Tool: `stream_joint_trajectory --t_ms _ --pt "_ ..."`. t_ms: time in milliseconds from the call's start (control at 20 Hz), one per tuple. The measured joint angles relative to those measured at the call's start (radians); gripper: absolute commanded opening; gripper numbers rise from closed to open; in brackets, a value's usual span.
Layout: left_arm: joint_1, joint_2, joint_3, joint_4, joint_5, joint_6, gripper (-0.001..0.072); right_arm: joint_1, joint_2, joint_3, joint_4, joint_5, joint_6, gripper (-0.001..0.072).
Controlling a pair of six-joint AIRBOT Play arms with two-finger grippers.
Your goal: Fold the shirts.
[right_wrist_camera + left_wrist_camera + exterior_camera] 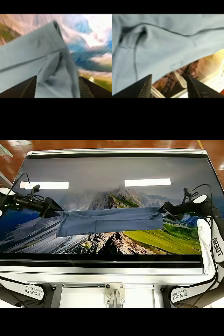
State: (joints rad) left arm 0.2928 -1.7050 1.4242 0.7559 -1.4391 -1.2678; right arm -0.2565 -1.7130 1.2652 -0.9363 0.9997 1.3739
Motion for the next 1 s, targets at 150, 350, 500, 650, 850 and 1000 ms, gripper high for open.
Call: stream_joint_trajectory --t_ms 150,350,500,650,850,1000 --pt "-0.01 0.053 0.001 0.0 -0.013 0.001 0.0514 0.008 -0.063 0.003 0.08 0.018 0.0 0.0619" --pt "-0.043 0.097 0.001 -0.002 -0.018 0.003 0.0338 0.031 -0.095 0.001 0.132 0.043 -0.018 0.0063" --pt "-0.097 0.108 0.001 -0.001 0.018 0.003 0.0127 0.03 -0.035 0.002 0.156 0.065 -0.05 0.0062" --pt "-0.212 0.103 0.001 -0.002 0.131 -0.003 0.0049 0.019 0.093 0.002 0.161 0.107 -0.063 0.0062" --pt "-0.461 0.035 0.001 -0.004 0.306 -0.047 0.0038 0.017 0.307 0.001 0.138 0.207 -0.018 0.0062" --pt "-0.653 -0.034 0.001 -0.061 0.446 -0.061 0.0037 0.016 0.465 0.001 0.105 0.284 0.041 0.0063"
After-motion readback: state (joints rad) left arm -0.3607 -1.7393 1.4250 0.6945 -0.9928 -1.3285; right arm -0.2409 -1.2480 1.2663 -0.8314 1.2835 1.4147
